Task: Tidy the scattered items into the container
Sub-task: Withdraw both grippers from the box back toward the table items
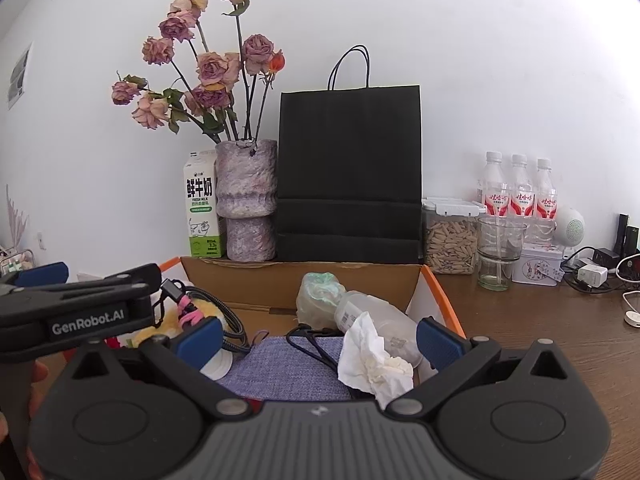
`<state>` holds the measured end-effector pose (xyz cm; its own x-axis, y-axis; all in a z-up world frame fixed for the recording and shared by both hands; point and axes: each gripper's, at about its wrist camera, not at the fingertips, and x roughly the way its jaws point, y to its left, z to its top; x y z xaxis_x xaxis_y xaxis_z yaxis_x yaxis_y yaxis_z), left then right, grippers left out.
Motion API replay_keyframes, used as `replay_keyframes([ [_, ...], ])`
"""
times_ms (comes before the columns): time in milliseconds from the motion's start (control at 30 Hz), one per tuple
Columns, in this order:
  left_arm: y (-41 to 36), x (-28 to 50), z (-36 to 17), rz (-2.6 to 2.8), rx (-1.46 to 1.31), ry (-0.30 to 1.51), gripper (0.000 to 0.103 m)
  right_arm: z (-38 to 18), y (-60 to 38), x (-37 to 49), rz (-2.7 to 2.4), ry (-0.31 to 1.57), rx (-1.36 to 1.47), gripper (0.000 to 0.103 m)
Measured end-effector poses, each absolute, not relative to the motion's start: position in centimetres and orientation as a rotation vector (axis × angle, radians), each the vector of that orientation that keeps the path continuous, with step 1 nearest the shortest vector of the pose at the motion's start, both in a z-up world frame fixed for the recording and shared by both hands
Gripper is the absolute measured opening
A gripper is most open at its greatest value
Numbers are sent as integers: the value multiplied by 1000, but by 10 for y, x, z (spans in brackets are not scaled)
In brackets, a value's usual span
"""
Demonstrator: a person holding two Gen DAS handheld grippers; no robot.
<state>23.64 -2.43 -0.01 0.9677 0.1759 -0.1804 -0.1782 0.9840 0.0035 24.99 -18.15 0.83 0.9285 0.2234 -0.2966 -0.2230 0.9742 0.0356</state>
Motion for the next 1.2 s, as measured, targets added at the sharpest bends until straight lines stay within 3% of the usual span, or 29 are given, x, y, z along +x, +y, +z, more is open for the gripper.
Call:
replay_keyframes([
  [667, -26, 216, 3, 127, -4, 177, 103, 13, -185, 225, 255, 271, -26, 103],
  [1200, -11, 205, -10, 67, 3, 281, 103, 11, -183, 207, 344, 301, -59, 103],
])
